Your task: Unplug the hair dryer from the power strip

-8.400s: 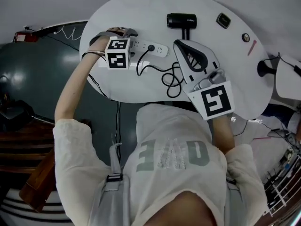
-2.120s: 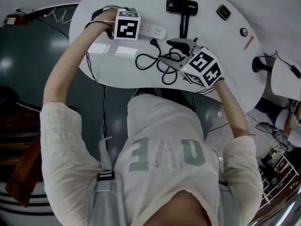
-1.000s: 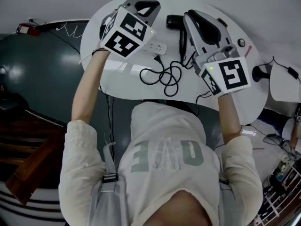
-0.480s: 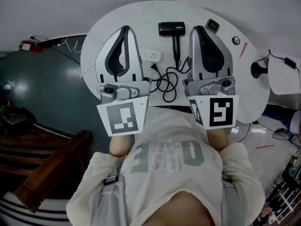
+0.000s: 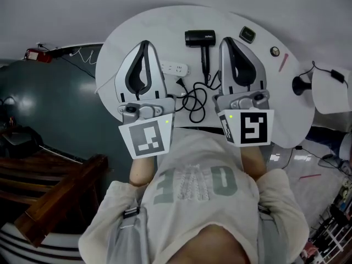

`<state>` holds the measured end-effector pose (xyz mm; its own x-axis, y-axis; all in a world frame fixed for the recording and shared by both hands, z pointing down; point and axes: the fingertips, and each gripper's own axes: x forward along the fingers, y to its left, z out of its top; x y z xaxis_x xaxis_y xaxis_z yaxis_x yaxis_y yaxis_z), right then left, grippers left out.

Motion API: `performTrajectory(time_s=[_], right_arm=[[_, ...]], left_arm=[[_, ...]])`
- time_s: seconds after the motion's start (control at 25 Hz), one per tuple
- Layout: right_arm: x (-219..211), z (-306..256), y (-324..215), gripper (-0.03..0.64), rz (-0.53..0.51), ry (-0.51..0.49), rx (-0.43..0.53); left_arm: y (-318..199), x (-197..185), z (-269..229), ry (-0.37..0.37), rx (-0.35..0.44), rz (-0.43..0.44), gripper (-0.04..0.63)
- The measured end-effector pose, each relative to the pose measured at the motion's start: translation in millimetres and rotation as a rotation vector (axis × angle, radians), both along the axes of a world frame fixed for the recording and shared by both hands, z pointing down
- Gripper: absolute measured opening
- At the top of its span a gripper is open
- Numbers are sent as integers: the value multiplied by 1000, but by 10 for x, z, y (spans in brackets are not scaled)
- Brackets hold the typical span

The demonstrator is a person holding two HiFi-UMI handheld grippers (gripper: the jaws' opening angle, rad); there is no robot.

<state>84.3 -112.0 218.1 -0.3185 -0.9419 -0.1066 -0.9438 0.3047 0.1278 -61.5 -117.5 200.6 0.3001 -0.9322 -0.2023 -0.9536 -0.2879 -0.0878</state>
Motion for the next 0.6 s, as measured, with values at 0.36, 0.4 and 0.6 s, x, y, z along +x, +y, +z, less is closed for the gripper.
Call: performTrajectory(time_s=[0.36,0.4,0.6], right_arm=[[-72,17,7,21,-27,38,-6],[-93,-1,7,21,-26,33,-4],[-138,17,18,21,-47,63,-1]], left_arm=[[32,51,44,-71,4,-18,12],[37,60,48,-74,2,-16,12],[44,90,47,-68,-2,-1,12]])
